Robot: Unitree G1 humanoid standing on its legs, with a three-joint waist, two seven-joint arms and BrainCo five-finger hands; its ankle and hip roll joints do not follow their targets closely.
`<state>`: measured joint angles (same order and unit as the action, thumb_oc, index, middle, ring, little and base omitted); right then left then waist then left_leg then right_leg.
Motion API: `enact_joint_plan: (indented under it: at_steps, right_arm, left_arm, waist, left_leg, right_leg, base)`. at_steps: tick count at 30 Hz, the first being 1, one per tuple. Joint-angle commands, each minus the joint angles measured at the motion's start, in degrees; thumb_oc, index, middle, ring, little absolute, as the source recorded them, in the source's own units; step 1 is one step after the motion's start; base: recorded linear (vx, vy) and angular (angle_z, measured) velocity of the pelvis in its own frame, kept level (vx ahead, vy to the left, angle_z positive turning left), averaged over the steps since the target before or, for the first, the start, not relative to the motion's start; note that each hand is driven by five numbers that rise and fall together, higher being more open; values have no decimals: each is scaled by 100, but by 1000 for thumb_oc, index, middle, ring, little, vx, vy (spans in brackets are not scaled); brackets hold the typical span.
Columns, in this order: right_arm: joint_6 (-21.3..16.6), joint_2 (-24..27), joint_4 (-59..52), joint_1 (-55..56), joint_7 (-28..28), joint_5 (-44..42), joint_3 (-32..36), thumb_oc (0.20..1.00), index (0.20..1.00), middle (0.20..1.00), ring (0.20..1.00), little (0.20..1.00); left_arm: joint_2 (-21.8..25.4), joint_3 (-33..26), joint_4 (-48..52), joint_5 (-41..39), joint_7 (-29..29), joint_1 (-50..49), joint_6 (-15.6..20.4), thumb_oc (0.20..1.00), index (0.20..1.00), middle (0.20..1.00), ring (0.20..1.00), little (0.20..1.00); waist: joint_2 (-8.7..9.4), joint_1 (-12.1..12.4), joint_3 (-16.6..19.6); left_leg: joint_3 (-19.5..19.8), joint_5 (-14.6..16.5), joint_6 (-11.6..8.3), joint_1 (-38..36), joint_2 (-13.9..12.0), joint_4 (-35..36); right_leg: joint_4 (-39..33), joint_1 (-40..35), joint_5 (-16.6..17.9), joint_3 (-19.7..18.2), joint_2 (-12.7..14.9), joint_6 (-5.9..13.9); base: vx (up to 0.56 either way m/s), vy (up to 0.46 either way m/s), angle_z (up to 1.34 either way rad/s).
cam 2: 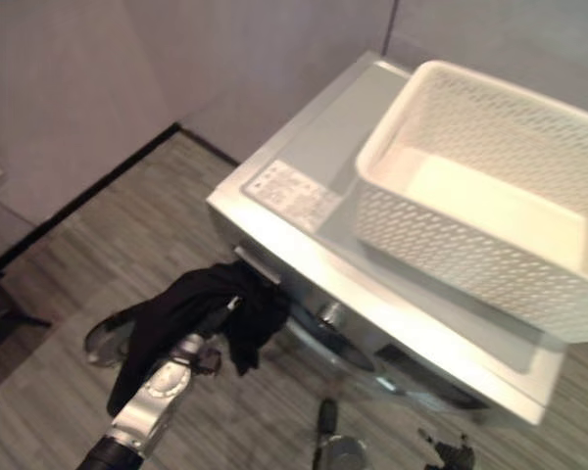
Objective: Grab the laundry basket,head to the washer,open it,put in the laundry and shut it.
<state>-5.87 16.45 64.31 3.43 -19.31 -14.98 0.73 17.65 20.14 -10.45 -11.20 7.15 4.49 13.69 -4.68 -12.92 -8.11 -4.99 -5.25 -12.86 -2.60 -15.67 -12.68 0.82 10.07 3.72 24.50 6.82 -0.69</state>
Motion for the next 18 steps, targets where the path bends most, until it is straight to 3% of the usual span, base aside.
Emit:
enact_joint_plan:
  at_steps: [1, 4, 5, 7, 9, 15, 18]
  right_arm:
    - [-87, -104, 297, -394, -95, -87, -10, 1000, 1000, 1000, 1000, 1000]
    - [-89, -66, 212, -578, -146, -31, -21, 1000, 1000, 1000, 1000, 1000]
    - [-84, -65, 208, -586, -151, -26, -22, 1000, 1000, 1000, 1000, 1000]
    - [-58, -43, 200, -783, -138, 58, -109, 1000, 1000, 1000, 1000, 1000]
    - [-48, -109, 190, -862, -139, 78, -157, 1000, 1000, 1000, 1000, 1000]
    - [30, -263, 229, -739, -50, 185, -295, 1000, 1000, 1000, 1000, 1000]
    - [46, -277, 270, -711, -63, 142, -284, 1000, 1000, 1000, 1000, 1000]
  left_arm:
    - [283, 98, 657, 54, -80, -312, 267, 200, 200, 200, 200, 200]
    - [346, 222, 614, 104, -158, -258, 317, 200, 200, 200, 200, 200]
    - [339, 220, 606, 112, -155, -250, 324, 200, 200, 200, 200, 200]
    - [367, 314, 488, 335, -93, -76, 395, 200, 200, 200, 200, 200]
    - [411, 410, 469, 645, 49, 93, 455, 200, 200, 200, 200, 200]
    - [242, 810, 699, 941, 192, 640, 528, 200, 200, 200, 200, 200]
    - [100, 1016, 730, 800, 122, 858, 536, 200, 200, 200, 200, 200]
  waist:
    - [94, 71, 355]
    - [-195, -16, 259]
    - [-210, -6, 268]
    - [-286, 22, 197]
    - [-178, 52, 112]
    - [7, -72, 108]
    - [40, -141, 131]
  left_leg:
    - [-216, 18, 358, -1018, -142, 489]
    - [-833, 224, 193, -1300, -194, 1212]
    - [-858, 206, 196, -1317, -190, 1266]
    - [-1002, 784, 214, -1320, -49, 1383]
    - [-870, 1057, 355, -1074, 218, 1173]
    - [-839, 1957, 588, -1443, 701, 1258]
    - [-846, 2093, 643, -1555, 778, 1278]
  right_leg:
    - [-533, 541, -95, -392, -252, 516]
    - [-475, 1048, 223, -220, 94, 722]
    - [-478, 1066, 242, -224, 87, 733]
    - [-446, 1384, 499, -242, 337, 948]
    - [-426, 1473, 768, -277, 545, 979]
    - [-212, 1447, 924, -434, 973, 1183]
    - [-182, 1421, 934, -433, 1021, 1200]
  base:
    - [-152, 177, 64]
    - [-184, 259, 39]
    - [-283, 289, 51]
    - [-185, 218, 36]
    - [-107, 126, 33]
    - [7, 115, 9]
    - [30, 44, -20]
